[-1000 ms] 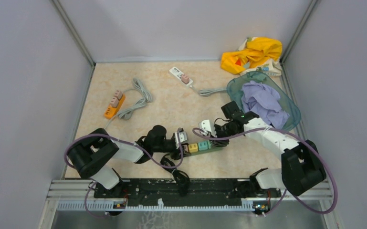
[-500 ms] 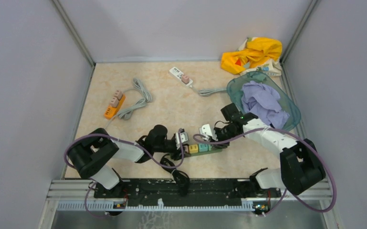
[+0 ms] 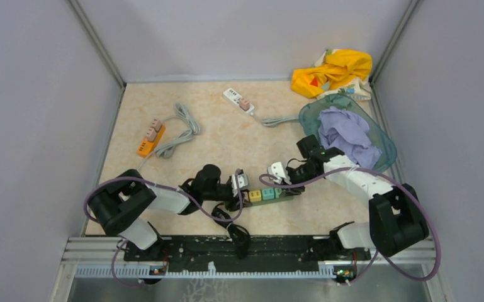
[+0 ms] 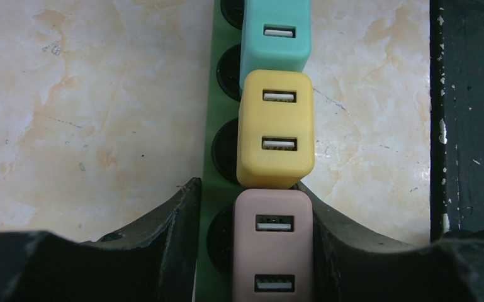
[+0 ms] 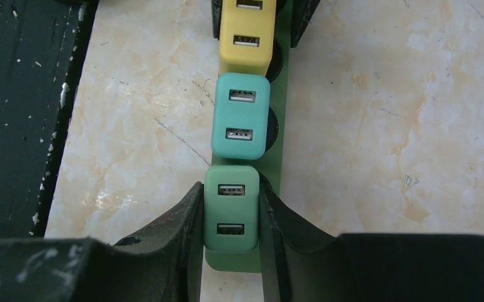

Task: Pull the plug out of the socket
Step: Remove the plug from the socket.

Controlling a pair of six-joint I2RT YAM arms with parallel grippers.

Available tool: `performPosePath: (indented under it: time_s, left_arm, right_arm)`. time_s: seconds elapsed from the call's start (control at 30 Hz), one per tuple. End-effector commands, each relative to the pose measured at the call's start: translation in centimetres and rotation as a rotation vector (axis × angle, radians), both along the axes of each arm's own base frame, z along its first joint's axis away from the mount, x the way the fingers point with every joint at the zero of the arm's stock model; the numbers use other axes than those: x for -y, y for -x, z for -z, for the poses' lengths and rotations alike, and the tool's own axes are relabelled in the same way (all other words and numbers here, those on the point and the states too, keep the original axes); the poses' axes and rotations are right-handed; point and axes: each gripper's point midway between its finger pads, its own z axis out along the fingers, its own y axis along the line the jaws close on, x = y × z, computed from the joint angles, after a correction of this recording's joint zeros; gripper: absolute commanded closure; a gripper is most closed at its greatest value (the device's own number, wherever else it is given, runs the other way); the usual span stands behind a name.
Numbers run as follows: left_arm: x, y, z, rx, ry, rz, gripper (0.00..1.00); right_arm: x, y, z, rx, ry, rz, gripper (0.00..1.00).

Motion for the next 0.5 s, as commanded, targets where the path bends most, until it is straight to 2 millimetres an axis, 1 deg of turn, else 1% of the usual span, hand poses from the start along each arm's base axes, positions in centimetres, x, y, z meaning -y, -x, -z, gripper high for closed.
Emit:
performPosePath:
  time_s: [0.0,0.1,0.2,0.3,0.37,0.43,0.47]
  left_arm:
    - [-1.2,0.9,2.5,-0.078,-0.094,-0.017,1.00]
    - [-1.4,0.9,2.5,-0.084,-0.096,-0.023,1.00]
    - [-1.5,1.0,2.5,-0.083,-0.097,-0.026,1.00]
    - [-1.7,1.1,2.5,-0.081,-0.101,-0.029,1.00]
    - [-1.8,1.2,2.6,-0.080,-0.104,-0.029,1.00]
    - [-1.8,1.1,2.6,-0.079,-0.104,-0.028,1.00]
    - [-1.7,1.2,2.6,-0.081,-0.103,-0.025,1.00]
  right_arm:
    - [-3.7,2.5,-2.7,-0.047,-0.158,-0.115,1.00]
    - [-4.3,1.6,-3.8,-0.072,-0.172,-0.066,1.00]
    - [-3.5,0.9,-4.4,-0.076,-0.185,-0.036,1.00]
    - [-2.2,0.1,-3.7,-0.030,-0.149,-0.004,1.00]
    - [-1.7,-0.2,-3.6,0.001,-0.134,0.008,1.00]
    - [-1.7,0.1,-3.7,-0.005,-0.140,0.002,1.00]
    - [-1.9,0.5,-3.8,-0.020,-0.159,-0.014,1.00]
